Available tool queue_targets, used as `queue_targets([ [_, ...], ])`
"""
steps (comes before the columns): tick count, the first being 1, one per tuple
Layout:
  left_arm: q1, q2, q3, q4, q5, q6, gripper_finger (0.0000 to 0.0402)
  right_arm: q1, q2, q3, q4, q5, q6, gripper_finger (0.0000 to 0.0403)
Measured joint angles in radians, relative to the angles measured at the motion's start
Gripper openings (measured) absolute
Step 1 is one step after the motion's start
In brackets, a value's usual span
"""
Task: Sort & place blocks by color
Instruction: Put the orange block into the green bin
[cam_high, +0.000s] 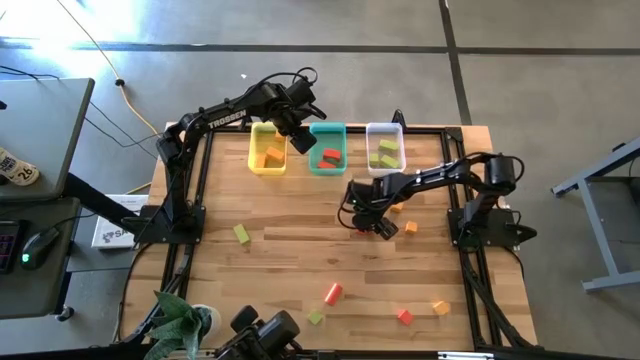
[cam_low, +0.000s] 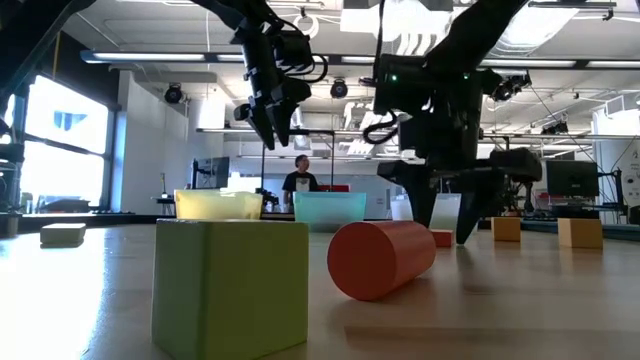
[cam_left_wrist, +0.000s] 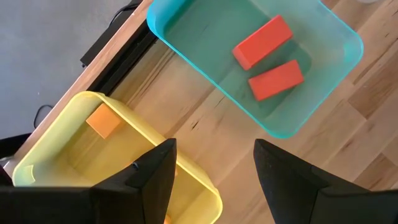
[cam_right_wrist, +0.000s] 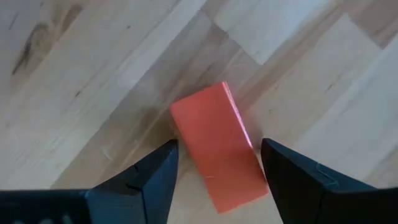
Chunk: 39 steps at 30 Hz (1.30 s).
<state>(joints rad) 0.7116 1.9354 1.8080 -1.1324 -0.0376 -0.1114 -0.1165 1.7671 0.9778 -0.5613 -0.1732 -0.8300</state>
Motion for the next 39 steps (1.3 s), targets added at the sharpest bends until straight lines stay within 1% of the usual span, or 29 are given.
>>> queue_targets([
  [3, 0.0, 0.0, 0.0, 0.0, 0.0, 0.01, 0.0202, -0.001, 0.015, 0.005, -0.001, -0.004, 0.025, 0.0213],
  [5, 0.0, 0.0, 0.0, 0.0, 0.0, 0.01, 0.0202, 0.0, 0.016, 0.005, -0.001, -0.002, 0.053, 0.0201],
  [7, 0.0, 0.0, 0.0, 0.0, 0.0, 0.012, 0.0202, 0.0, 0.014, 0.005, 0.0, -0.004, 0.079, 0.0177],
  [12, 0.0, 0.0, 0.0, 0.0, 0.0, 0.018, 0.0202, 0.0, 0.013, 0.006, 0.003, -0.014, 0.177, 0.0095],
  [18, 0.0, 0.0, 0.0, -0.001, 0.0, 0.036, 0.0202, -0.003, 0.01, 0.005, 0.014, -0.01, 0.309, 0.0093],
  [22, 0.0, 0.0, 0.0, 0.0, 0.0, 0.059, 0.0202, -0.023, -0.009, 0.0, 0.051, 0.006, 0.431, 0.0093],
  [26, 0.0, 0.0, 0.0, 0.0, 0.0, 0.079, 0.0202, -0.062, -0.04, 0.001, 0.146, 0.064, 0.575, 0.0093],
  [30, -0.002, 0.0, 0.0, 0.002, 0.0, 0.08, 0.0202, -0.106, -0.05, 0.001, 0.249, 0.087, 0.708, 0.0093],
  [35, -0.007, 0.0, 0.0, 0.008, 0.001, 0.126, 0.0202, -0.161, -0.053, 0.056, 0.32, 0.108, 0.836, 0.0093],
  [39, -0.009, 0.0, 0.0, 0.008, 0.001, 0.142, 0.0202, -0.192, -0.054, 0.112, 0.367, 0.182, 0.895, 0.0093],
])
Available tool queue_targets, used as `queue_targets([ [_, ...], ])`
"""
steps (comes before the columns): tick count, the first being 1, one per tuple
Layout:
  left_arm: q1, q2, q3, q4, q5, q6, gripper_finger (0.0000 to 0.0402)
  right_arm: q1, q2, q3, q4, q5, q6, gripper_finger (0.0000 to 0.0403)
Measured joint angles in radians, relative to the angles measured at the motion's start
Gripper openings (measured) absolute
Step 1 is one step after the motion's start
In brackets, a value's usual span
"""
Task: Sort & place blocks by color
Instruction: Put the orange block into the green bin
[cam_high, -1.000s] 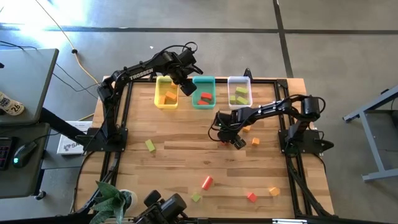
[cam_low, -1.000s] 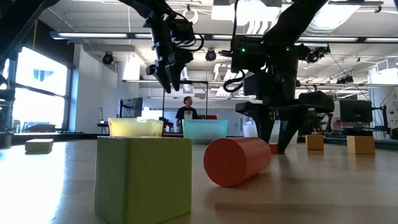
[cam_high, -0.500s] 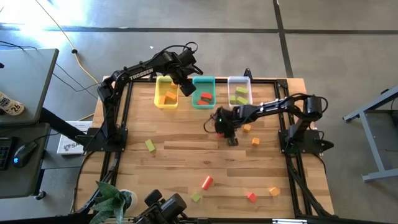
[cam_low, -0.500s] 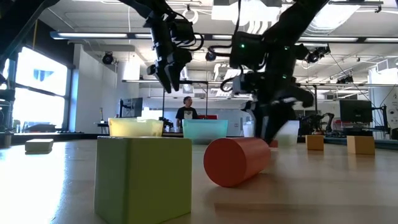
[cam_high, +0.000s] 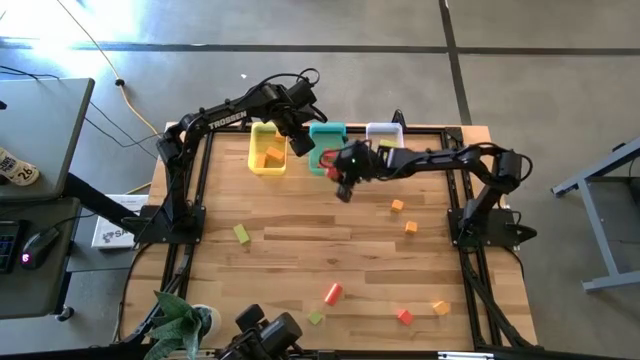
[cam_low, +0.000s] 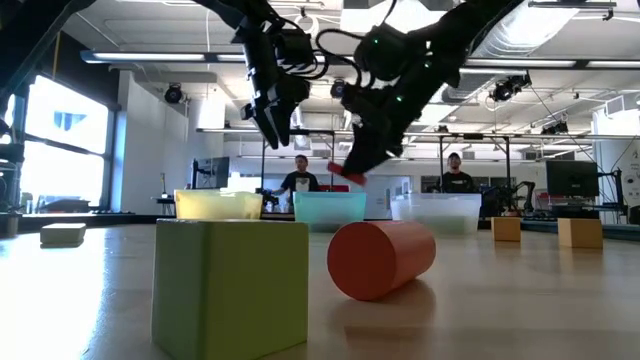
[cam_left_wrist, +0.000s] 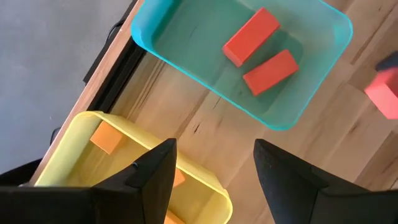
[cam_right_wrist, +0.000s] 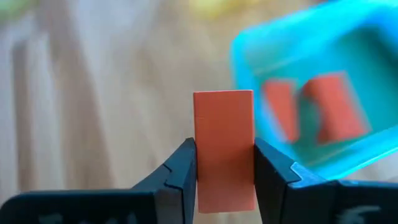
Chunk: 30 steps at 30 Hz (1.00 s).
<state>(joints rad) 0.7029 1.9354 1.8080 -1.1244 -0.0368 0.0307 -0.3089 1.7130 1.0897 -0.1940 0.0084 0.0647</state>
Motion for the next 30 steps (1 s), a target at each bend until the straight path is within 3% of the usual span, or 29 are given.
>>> queue_targets([
  [3, 0.0, 0.0, 0.0, 0.0, 0.0, 0.007, 0.0202, -0.032, 0.0, 0.023, 0.053, 0.059, 0.045, 0.0093],
  [12, -0.005, 0.0, 0.0, 0.037, 0.0, 0.038, 0.0202, -0.12, 0.0, 0.028, 0.161, 0.095, 0.248, 0.0093],
  [20, -0.005, 0.0, 0.0, 0.043, 0.0, 0.063, 0.0202, -0.168, 0.0, 0.029, 0.298, 0.094, 0.244, 0.0097],
  [30, -0.003, 0.0, 0.0, 0.043, 0.0, 0.101, 0.0202, -0.215, 0.001, 0.049, 0.324, 0.051, 0.226, 0.0097],
])
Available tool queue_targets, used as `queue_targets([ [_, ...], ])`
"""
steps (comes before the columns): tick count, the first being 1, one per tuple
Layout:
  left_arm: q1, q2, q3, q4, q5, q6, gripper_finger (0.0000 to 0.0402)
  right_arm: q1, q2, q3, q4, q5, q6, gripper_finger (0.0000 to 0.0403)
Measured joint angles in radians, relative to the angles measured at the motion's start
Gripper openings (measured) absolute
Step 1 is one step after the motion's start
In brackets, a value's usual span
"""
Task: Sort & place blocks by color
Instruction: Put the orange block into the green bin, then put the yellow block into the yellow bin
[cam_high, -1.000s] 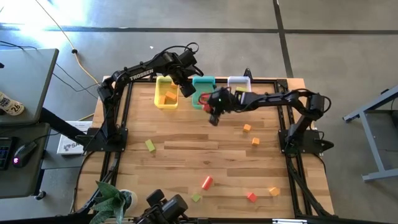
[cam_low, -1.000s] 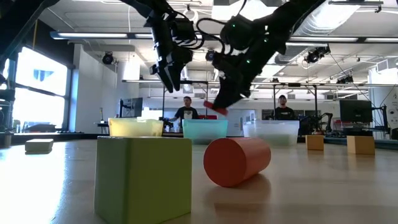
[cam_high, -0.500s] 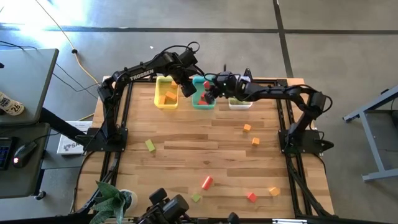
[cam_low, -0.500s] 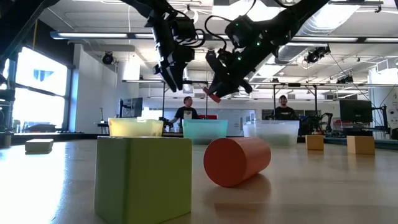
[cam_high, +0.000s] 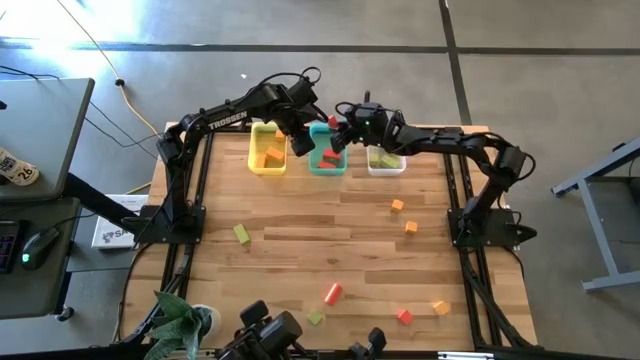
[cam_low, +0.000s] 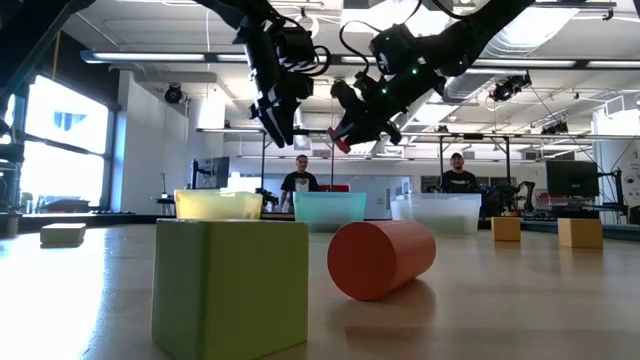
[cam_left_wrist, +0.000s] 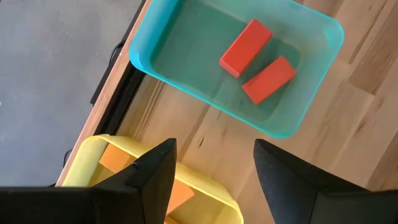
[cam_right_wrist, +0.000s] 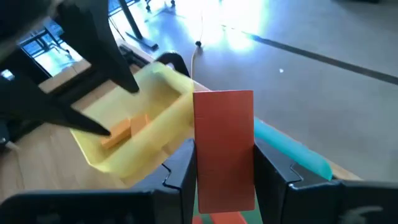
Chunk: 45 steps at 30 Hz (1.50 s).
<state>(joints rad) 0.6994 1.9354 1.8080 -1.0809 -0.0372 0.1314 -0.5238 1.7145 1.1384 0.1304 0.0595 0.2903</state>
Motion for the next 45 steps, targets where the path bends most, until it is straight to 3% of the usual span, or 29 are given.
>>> queue_targets([
  [6, 0.0, 0.0, 0.0, 0.0, -0.008, 0.022, 0.0202, 0.0, 0.06, 0.113, -0.086, -0.009, -0.063, 0.0097],
  [17, 0.004, 0.0, 0.0, -0.006, -0.056, 0.029, 0.0202, 0.001, 0.226, 0.307, -0.394, -0.065, -0.043, 0.0098],
  [30, 0.001, 0.0, 0.0, -0.019, -0.053, 0.003, 0.0202, 0.008, 0.223, 0.323, -0.496, -0.097, -0.016, 0.0193],
  [34, -0.001, 0.0, 0.0, -0.019, -0.052, 0.003, 0.0202, 0.009, 0.209, 0.323, -0.496, -0.142, 0.039, 0.0198],
  [45, 0.001, -0.002, 0.0, -0.024, -0.052, 0.003, 0.0202, 0.046, 0.166, 0.323, -0.553, -0.143, 0.122, 0.0199],
])
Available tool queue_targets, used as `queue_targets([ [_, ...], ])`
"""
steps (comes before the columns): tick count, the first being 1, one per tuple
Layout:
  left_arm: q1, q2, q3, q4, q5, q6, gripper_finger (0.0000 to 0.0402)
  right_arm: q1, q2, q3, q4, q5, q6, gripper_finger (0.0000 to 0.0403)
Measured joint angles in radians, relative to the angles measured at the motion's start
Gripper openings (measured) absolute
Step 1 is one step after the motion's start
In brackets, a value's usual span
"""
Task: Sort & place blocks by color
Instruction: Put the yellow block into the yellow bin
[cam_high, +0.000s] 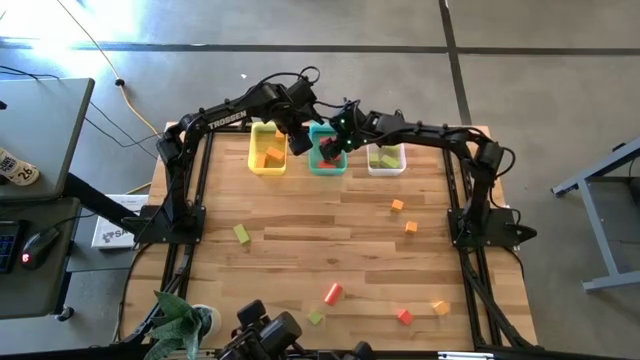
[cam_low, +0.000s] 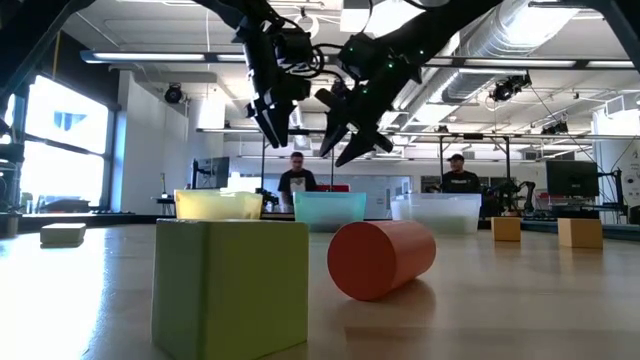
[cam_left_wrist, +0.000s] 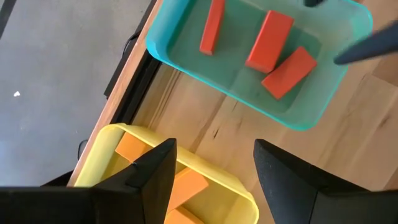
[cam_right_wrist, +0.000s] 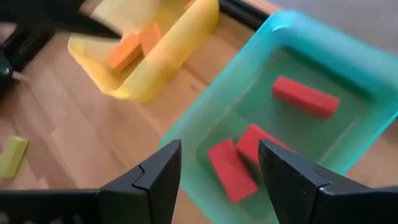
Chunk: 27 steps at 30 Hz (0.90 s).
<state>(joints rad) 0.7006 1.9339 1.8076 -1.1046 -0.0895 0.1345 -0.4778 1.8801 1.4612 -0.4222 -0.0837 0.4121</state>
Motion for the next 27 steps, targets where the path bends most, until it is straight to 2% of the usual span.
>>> queue_targets([
  [9, 0.0, 0.0, 0.0, 0.0, 0.0, 0.043, 0.0202, 0.099, -0.01, 0.0, -0.208, 0.005, 0.038, 0.02],
  [15, 0.0, 0.0, 0.0, 0.002, 0.0, 0.044, 0.0202, 0.188, -0.01, 0.0, -0.405, 0.04, 0.082, 0.02],
  [20, 0.0, 0.0, 0.0, 0.002, 0.0, 0.043, 0.0202, 0.272, -0.01, 0.0, -0.573, 0.115, 0.138, 0.02],
  [27, 0.0, 0.0, 0.0, 0.002, 0.0, 0.042, 0.0202, 0.404, -0.01, -0.002, -0.803, 0.298, 0.23, 0.02],
])
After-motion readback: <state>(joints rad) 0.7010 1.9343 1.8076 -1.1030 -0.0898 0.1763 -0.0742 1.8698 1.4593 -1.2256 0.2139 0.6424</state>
